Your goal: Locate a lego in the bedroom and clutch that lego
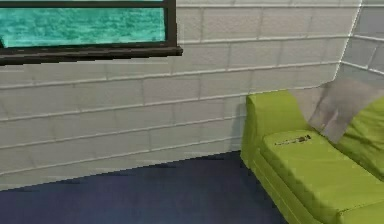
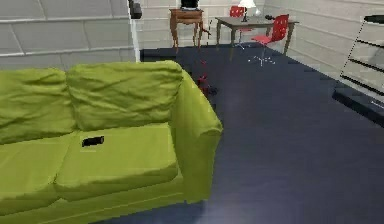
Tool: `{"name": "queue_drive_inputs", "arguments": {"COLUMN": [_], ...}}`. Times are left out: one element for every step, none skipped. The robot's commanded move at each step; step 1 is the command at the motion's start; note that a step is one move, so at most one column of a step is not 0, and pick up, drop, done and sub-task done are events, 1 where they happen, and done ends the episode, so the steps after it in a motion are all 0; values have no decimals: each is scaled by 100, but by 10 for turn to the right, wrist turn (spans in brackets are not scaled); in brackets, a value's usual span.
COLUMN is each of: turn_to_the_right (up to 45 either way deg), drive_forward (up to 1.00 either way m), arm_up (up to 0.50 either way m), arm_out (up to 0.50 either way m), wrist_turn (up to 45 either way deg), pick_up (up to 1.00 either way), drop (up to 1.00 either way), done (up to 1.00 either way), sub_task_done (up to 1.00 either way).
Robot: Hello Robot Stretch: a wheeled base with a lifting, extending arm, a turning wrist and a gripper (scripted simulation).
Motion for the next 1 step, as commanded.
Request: {"name": "queue_drive_inputs", "arguments": {"turn_to_the_right": [-450], "drive_forward": [0], "arm_up": [0], "arm_out": [0], "wrist_turn": [0], "pick_up": [0], "drop": [0], "done": [0], "sub_task_done": [0]}}
